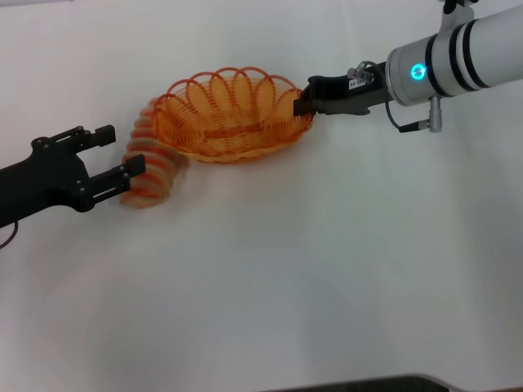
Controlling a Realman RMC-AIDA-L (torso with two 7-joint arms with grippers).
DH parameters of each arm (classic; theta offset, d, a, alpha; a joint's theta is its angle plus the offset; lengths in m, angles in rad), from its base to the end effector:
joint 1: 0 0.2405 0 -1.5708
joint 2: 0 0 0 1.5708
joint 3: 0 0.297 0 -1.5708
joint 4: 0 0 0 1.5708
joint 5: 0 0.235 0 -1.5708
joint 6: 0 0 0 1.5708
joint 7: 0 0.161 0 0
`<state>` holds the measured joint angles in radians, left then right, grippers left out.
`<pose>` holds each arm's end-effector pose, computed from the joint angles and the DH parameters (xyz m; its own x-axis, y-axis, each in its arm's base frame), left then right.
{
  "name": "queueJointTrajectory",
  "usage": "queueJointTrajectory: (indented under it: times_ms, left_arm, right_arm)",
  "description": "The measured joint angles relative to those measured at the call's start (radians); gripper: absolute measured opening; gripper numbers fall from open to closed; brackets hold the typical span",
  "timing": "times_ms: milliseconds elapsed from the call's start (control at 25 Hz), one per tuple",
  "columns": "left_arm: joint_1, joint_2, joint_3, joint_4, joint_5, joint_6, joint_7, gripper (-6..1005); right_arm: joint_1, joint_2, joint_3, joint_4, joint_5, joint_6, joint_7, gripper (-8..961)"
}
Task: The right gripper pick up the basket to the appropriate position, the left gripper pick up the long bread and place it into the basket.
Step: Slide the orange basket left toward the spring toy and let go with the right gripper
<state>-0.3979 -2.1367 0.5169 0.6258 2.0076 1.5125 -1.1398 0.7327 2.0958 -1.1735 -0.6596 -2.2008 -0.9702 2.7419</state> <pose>-0.3526 0.3327 -0.0424 0.7710 0.2814 0.5713 0.5184 -0.7983 -0.3064 0.2578 0.4589 -0.1010 0.1953 -0.9112 -0.3628 -0.9761 -0.1447 -0.1621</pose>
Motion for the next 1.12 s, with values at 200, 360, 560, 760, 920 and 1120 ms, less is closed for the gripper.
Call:
queueJointTrajectory:
  times_ms: [200, 360, 560, 760, 920, 1120]
  left_arm:
    - [0.0, 0.0, 0.0, 0.0, 0.001, 0.0, 0.0, 676]
    - [0.0, 0.0, 0.0, 0.0, 0.002, 0.0, 0.0, 675]
    - [-0.001, 0.002, 0.0, 0.0, 0.002, 0.0, 0.001, 675]
    - [-0.005, 0.003, 0.0, 0.0, 0.002, 0.0, 0.001, 676]
    - [-0.007, 0.003, 0.0, 0.0, 0.002, -0.001, 0.001, 676]
    - [-0.008, 0.003, 0.0, 0.0, 0.001, -0.002, 0.002, 676]
  right_arm:
    - [-0.001, -0.001, 0.001, 0.004, 0.001, -0.007, 0.0, 87]
    - [-0.004, -0.002, 0.005, 0.007, 0.001, -0.007, 0.001, 87]
    - [-0.008, -0.005, 0.008, 0.005, 0.001, -0.011, 0.001, 88]
    - [-0.008, -0.006, 0.009, 0.004, 0.001, -0.018, 0.002, 108]
    - [-0.008, -0.005, 0.01, 0.005, 0.001, -0.022, 0.005, 134]
    - [-0.007, -0.005, 0.009, 0.006, 0.001, -0.022, 0.005, 160]
